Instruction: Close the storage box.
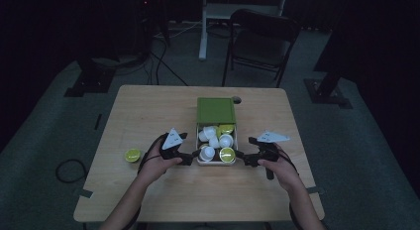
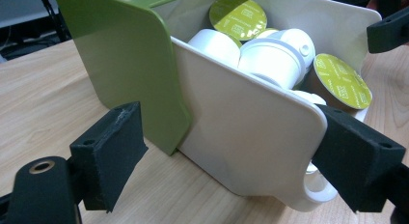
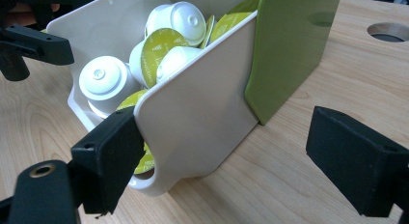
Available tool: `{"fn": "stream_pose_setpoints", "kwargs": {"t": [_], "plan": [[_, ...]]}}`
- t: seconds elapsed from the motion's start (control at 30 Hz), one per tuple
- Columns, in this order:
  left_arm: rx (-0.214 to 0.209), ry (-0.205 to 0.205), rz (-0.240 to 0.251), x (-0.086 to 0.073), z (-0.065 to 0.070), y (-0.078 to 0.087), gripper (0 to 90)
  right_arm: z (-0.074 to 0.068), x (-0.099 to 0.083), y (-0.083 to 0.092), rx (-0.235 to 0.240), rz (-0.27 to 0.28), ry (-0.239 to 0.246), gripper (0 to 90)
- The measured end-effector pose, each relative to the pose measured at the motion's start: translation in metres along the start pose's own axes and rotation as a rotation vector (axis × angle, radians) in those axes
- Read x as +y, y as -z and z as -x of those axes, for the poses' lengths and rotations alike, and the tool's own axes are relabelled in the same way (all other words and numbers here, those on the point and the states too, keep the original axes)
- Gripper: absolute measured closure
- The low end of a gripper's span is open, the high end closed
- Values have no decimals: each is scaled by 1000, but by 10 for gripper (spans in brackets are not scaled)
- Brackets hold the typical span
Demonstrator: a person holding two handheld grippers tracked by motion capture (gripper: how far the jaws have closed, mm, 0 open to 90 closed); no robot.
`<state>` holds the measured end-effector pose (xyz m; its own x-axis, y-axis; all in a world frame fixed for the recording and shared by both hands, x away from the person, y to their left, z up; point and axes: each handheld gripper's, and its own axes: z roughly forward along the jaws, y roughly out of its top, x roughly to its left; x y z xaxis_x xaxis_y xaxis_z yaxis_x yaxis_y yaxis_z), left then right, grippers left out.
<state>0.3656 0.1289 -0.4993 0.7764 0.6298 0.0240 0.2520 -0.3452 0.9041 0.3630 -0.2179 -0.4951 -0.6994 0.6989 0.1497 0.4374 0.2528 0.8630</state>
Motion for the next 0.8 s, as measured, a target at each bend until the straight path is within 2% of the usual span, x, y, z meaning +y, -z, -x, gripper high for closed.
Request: {"fn": "stream_pose_setpoints", "kwargs": {"t": [0.43,0.8], "plan": [[30,17,-10,1,-6,-2,124,1,4,-5,1,-4,8,130],[30,16,-11,2,-9,-6,124,4,5,-8,-6,-2,-3,127]]}}
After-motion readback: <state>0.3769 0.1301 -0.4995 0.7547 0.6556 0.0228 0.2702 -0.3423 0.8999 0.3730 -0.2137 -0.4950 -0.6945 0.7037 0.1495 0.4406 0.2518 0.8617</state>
